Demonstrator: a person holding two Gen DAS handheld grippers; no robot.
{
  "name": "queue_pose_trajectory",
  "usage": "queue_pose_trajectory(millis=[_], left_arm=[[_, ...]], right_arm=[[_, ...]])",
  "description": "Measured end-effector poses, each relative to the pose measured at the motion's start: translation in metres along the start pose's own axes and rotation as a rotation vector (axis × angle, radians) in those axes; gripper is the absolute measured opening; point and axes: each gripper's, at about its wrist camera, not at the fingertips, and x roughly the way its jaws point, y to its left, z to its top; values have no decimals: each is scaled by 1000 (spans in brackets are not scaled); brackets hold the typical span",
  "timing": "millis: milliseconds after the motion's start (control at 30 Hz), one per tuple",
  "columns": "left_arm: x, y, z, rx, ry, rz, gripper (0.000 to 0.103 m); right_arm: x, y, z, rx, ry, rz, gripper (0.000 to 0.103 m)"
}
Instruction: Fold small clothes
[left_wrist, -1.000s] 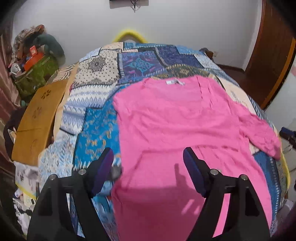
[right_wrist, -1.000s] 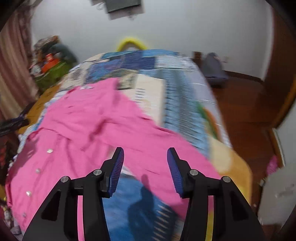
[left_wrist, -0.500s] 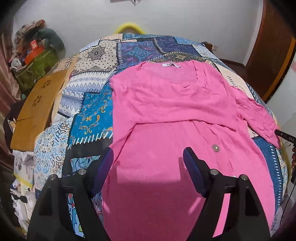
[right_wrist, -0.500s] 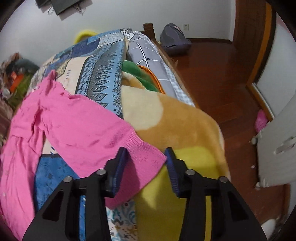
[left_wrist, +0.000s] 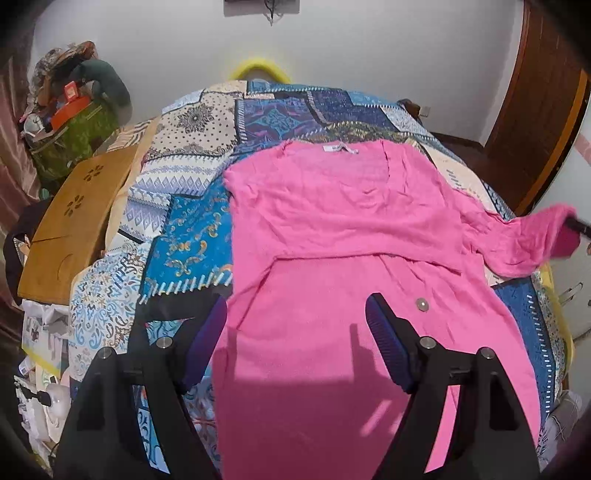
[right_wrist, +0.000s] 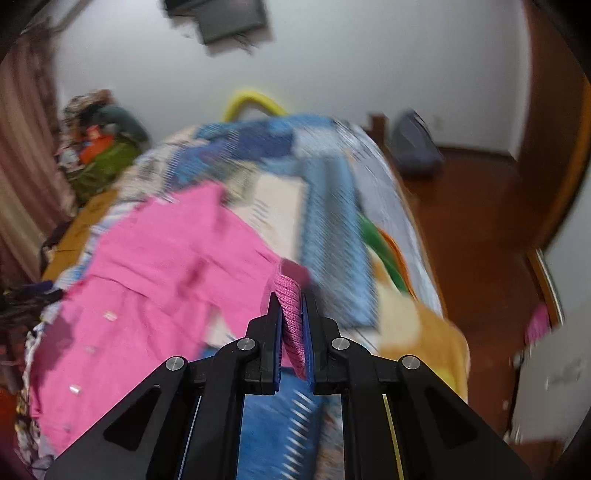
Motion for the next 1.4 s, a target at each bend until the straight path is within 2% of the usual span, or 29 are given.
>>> queue_pose_trajectory(millis=[167, 267, 533, 667, 733, 833, 967, 1033, 1067, 1133, 1200, 1333, 1400], left_arm=[[-10, 17, -1, -22, -17, -10, 77], [-16, 32, -4, -37, -21, -9, 77], [-16, 71, -17, -105, 10, -13, 78], [-11, 80, -19, -138, 29, -31, 77], [-8, 78, -16, -149, 34, -53, 78], [-3, 69, -10, -150, 32, -92, 78], [10, 49, 1, -132, 33, -109, 77], [20, 43, 9, -127, 25, -115, 77], [23, 40, 13, -125, 21, -118, 74], [35, 37, 23, -121, 24, -113, 55], [52, 36, 34, -131, 60, -111, 44], [87, 39, 43, -166, 149, -144, 41], [99, 37, 43, -163, 173, -168, 33]], right_arm=[[-2, 69, 43, -138, -53, 92, 9], [21, 118, 59, -202, -39, 176, 9], [105, 233, 52, -353, 110, 316, 10], [114, 259, 43, -375, 129, 361, 25], [111, 255, 43, -368, 116, 373, 28], [100, 235, 44, -358, 95, 341, 31], [89, 201, 45, -340, 63, 247, 40], [87, 175, 42, -326, 56, 196, 41], [89, 164, 41, -312, 61, 176, 41], [93, 140, 37, -283, 69, 134, 41], [98, 121, 34, -257, 74, 92, 41], [118, 87, 27, -180, 111, 64, 41], [129, 76, 25, -151, 127, 62, 41]])
